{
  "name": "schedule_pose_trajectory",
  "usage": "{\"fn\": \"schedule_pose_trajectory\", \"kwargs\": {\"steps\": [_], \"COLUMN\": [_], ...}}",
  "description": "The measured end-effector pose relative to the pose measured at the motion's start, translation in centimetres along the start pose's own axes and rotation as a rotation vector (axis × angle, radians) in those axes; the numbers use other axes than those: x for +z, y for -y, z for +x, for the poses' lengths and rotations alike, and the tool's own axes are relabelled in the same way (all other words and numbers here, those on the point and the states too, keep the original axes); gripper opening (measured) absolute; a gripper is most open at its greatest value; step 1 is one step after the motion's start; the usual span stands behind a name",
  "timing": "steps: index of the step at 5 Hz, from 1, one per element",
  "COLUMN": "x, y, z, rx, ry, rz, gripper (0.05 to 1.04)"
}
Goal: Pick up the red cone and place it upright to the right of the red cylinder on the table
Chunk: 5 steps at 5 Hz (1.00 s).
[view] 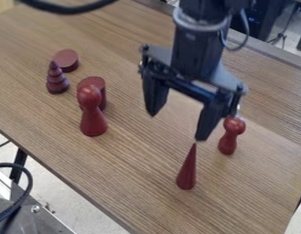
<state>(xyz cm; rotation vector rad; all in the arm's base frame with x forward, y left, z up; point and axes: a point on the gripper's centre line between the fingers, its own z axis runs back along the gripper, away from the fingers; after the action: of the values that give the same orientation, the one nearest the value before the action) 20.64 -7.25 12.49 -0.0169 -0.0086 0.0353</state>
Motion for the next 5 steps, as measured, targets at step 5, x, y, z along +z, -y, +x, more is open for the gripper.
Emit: {"fn": "schedule_pose_trajectory", "kwargs": {"steps": [5], "x": [-5.5], "y": [3.7], "z": [-0.2], "rx": [0.007], "ry": [-0.066], "rz": [-0.09], "gripper": [0.997]}}
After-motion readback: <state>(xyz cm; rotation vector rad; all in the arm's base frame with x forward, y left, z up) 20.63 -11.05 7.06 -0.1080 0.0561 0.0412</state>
